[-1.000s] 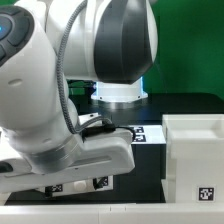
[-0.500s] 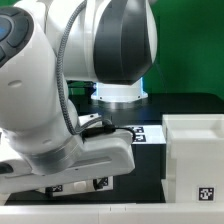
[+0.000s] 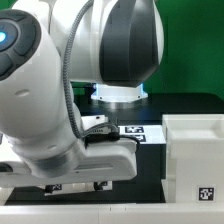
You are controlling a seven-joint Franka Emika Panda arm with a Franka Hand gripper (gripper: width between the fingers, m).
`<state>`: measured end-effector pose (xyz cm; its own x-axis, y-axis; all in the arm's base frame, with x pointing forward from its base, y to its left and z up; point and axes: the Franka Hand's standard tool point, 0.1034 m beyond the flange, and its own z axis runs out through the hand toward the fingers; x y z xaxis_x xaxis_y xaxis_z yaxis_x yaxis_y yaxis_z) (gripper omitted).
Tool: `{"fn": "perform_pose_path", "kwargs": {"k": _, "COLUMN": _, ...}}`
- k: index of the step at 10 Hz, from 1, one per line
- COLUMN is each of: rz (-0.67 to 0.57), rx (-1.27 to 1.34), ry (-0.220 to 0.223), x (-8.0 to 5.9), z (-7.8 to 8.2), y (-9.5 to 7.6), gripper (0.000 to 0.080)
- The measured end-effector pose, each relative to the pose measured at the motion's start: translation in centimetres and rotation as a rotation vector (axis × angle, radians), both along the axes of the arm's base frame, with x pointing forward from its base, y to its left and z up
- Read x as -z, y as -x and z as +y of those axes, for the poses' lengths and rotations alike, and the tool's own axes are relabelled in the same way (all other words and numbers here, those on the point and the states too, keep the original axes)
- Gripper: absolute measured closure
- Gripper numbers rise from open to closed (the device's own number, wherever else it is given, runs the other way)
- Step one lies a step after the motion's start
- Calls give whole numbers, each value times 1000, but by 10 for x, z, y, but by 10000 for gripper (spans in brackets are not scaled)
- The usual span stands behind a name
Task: Assemble drawer
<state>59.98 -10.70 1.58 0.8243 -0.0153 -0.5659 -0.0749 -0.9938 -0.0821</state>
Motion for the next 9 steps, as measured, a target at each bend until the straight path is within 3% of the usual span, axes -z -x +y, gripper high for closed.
{"fn": "perform_pose_path", "kwargs": {"k": 3, "rz": 56, "rx": -3, "ry": -11, "x": 0, "z": 1, "y": 9, "gripper": 150}}
{"fn": "perform_pose_path", "kwargs": {"k": 5, "rz": 123, "rx": -28, "ry": -9, "x": -9, "z": -1, "y": 9, "gripper": 150}}
{"fn": "perform_pose_path", "kwargs": {"k": 7, "rz": 196, "rx": -14, "ry": -27, "x": -26, "z": 2, "y": 32, "gripper": 150}}
{"fn": "perform_pose_path", "kwargs": {"k": 8, "rz": 239, "rx": -10, "ry": -35, "x": -24, "z": 2, "y": 38, "gripper": 150}}
{"fn": "perform_pose_path", "kwargs": {"k": 9, "rz": 223, "rx": -17, "ry": -34, "x": -23, "z": 3, "y": 33, "gripper": 150}}
